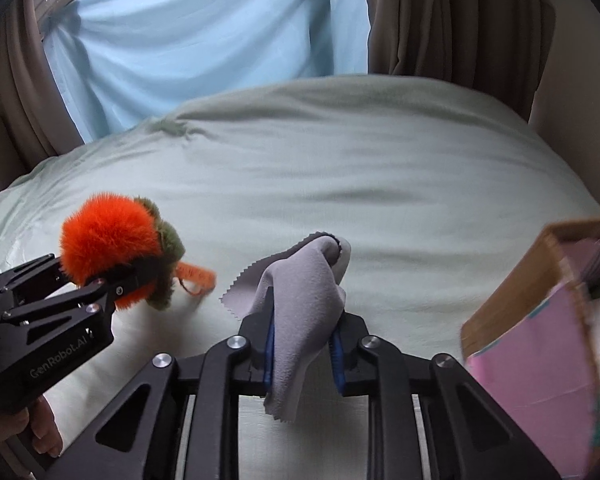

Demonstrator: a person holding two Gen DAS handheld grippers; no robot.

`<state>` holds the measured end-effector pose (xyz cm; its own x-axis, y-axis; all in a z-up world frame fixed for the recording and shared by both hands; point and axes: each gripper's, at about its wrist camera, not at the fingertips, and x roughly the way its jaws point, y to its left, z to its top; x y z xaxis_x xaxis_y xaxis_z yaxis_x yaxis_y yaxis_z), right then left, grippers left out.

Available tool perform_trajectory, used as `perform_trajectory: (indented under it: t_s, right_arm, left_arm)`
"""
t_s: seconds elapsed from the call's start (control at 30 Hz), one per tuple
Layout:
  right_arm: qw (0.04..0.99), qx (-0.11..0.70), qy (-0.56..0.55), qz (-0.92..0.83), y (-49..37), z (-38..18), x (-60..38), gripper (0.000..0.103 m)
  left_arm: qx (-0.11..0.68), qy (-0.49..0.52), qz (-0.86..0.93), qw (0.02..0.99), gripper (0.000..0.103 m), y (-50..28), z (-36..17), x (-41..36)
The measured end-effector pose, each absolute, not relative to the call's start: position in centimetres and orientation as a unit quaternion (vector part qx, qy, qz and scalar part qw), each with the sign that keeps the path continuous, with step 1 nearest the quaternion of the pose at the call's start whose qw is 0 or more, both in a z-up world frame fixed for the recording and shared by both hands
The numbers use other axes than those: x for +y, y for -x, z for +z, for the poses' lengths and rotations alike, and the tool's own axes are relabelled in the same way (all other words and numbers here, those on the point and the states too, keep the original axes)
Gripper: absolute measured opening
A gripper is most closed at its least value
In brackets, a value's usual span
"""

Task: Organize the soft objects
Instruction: 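Grasp the orange pompom with the left tool while the right tool grasps the grey cloth, then carry both items over the box and open both tools to drop them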

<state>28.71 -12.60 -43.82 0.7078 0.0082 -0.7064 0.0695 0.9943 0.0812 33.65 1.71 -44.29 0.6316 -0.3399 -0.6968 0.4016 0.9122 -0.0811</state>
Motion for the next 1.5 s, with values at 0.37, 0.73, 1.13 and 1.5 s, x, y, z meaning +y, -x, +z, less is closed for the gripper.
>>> perform_trajectory:
  t_s: [0.37, 0.73, 1.13, 1.5]
  right_arm:
    - [0.934, 0.351, -0.064, -0.02, -24.3, -33.0, -12.4, 0.02]
    - [0.932, 0.345, -0.1, -0.042, -18.1, -21.1, -15.2, 0.02]
    - [0.925, 0.355, -0.097, -0.088, -14.2, -15.5, -24.7, 0.02]
    - [0.91, 0.398, -0.089, -0.071, -14.2, -16.9, -35.4, 0.02]
  left_arm:
    - [0.341, -0.041, -0.2, 0.918, 0.034, -28.8, -34.2, 2.8]
    - [0.33, -0.053, -0.225, 0.915, 0.034, -23.2, -22.7, 0.4]
    - [0.325, -0.043, -0.237, 0.914, 0.034, -19.8, -17.1, -7.0]
    - [0.365, -0.035, -0.195, 0.91, 0.034, -18.4, -18.5, -16.7]
